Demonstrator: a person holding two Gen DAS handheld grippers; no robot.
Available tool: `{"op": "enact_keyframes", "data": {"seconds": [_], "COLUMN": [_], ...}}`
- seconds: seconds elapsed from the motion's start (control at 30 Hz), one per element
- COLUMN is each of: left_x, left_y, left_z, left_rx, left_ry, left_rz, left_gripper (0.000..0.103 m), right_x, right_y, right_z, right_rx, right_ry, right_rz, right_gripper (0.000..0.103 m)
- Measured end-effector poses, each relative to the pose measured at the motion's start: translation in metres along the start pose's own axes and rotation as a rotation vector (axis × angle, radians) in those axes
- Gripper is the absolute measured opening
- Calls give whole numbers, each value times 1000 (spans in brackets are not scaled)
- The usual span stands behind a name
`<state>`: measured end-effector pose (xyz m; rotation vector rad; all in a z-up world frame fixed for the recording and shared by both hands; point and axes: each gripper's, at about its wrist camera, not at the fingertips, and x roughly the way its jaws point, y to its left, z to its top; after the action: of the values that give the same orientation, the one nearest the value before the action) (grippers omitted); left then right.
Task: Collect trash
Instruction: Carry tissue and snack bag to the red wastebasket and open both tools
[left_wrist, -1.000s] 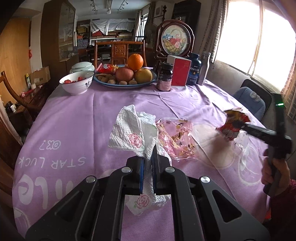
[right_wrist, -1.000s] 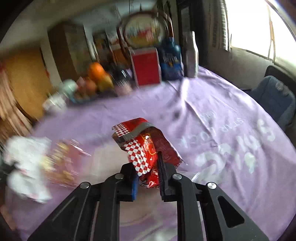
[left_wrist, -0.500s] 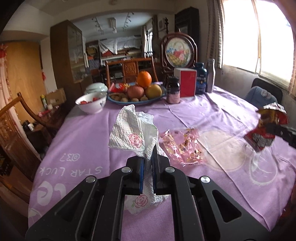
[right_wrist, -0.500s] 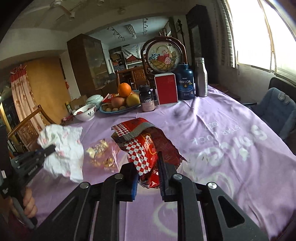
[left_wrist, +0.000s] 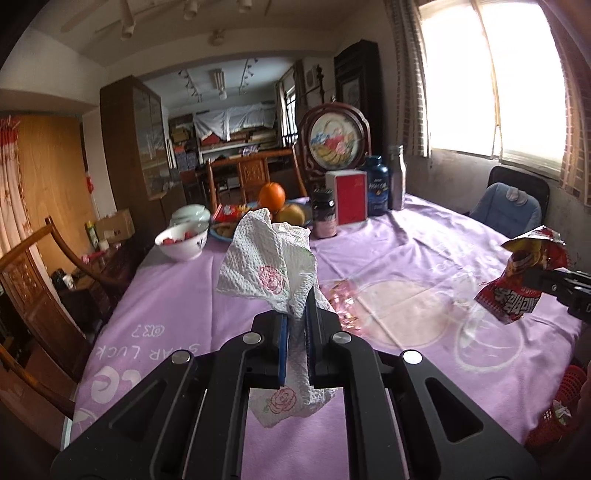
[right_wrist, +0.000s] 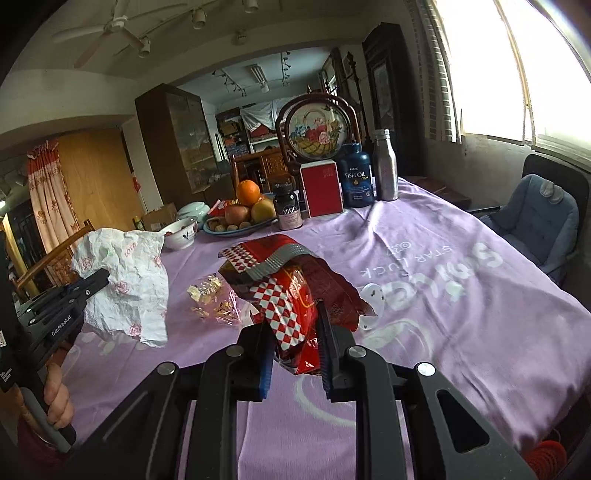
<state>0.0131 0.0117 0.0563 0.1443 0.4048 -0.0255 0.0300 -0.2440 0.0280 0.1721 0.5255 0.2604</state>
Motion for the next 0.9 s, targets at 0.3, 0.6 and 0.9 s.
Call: {"op": "enact_keyframes", "data": {"seconds": [0.3, 0.6, 0.9], "left_x": [-36, -55, -65], "left_y": [-36, -82, -153], "left_z": [7, 8, 11], "left_rx": [54, 95, 168], "left_ry": [-67, -89, -97], "left_rz": [-30, -118, -246], "left_gripper": [12, 12, 12], "right_x": [-37, -82, -128], "right_y": [-14, -47, -100], "right_z": [-10, -27, -52], "right_rx": [33, 84, 161], "right_ry": [-49, -104, -141], "right_rz": [22, -29, -143], "right_gripper": [21, 21, 21]}}
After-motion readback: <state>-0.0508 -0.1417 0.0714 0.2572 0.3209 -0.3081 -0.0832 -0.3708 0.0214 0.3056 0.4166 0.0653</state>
